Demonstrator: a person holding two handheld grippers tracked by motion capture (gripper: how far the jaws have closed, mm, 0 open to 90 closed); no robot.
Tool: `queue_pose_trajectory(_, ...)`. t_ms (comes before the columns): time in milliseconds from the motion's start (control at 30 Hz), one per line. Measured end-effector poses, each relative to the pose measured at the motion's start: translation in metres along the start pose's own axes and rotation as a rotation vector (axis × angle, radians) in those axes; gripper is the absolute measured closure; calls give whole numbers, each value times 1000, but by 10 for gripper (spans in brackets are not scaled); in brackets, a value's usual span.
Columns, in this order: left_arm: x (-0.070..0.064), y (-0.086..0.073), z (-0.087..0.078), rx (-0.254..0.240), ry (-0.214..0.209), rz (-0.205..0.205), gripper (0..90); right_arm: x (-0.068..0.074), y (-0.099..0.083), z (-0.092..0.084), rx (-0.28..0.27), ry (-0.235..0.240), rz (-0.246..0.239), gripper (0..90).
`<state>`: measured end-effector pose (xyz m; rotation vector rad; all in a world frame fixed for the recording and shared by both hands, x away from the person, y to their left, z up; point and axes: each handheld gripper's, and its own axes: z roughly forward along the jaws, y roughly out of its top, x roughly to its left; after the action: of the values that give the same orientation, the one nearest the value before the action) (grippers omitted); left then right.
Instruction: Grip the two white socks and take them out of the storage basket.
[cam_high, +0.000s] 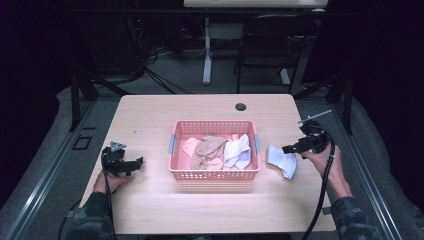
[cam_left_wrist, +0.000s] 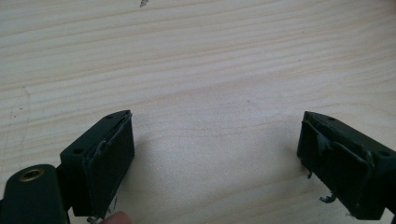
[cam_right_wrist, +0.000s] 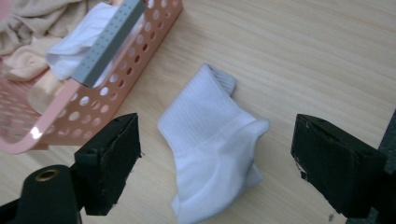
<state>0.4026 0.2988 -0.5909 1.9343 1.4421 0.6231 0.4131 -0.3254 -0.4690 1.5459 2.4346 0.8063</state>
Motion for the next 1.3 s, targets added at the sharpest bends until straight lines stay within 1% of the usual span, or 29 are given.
queue_pose_trajectory(33,0,0,0,0,0,2,108,1,1,-3,0,5,-18,135)
queue_pose_trajectory(200,0,0,0,0,0,1,108,8,6,-10,-20,24,-27,56)
queue_pose_trajectory(233,0,0,0,0,0,2,108,9,7,-11,-19,33,-23,38)
queue_pose_trajectory(267,0,0,0,0,0,0,108,11,8,-12,-13,32,-19,24)
queue_pose_trajectory(400,0,0,0,1,0,-1,108,18,13,-19,-25,35,-36,18)
queue_pose_trajectory(533,0,0,0,0,0,1,108,29,20,-25,-36,48,-64,11)
queue_pose_trajectory(600,0,0,0,-1,0,2,108,36,24,-28,-41,53,-77,7)
queue_pose_trajectory(667,0,0,0,1,1,-2,108,42,29,-31,-44,69,-94,0)
queue_pose_trajectory(733,0,0,0,1,1,-2,108,48,35,-32,-67,85,-107,0)
queue_pose_trajectory(800,0,0,0,1,1,-2,108,56,40,-33,-69,87,-122,0)
queue_pose_trajectory(867,0,0,0,1,1,-2,108,62,46,-32,-60,95,-142,0)
queue_pose_trajectory(900,0,0,0,1,1,-2,108,66,48,-31,-72,94,-149,0)
queue_pose_trajectory(933,0,0,0,1,1,-2,108,69,51,-31,-69,94,-156,0)
queue_pose_trajectory(1000,0,0,0,0,1,-3,108,78,57,-27,-63,98,-178,0)
queue_pose_trajectory(1067,0,0,0,1,1,-2,108,83,61,-25,-53,101,-190,0)
queue_pose_trajectory(1133,0,0,0,1,1,-2,108,90,65,-20,-57,113,-205,0)
queue_pose_trajectory(1167,0,0,0,1,1,-2,108,94,68,-17,-41,135,-213,0)
queue_pose_trajectory(1200,0,0,0,1,1,-2,108,96,70,-15,-38,144,-221,0)
queue_pose_trajectory(1267,0,0,0,1,1,-2,108,103,76,-6,-18,146,-230,0)
queue_pose_trajectory(1300,0,0,0,1,1,-2,108,107,79,-2,-11,146,-244,0)
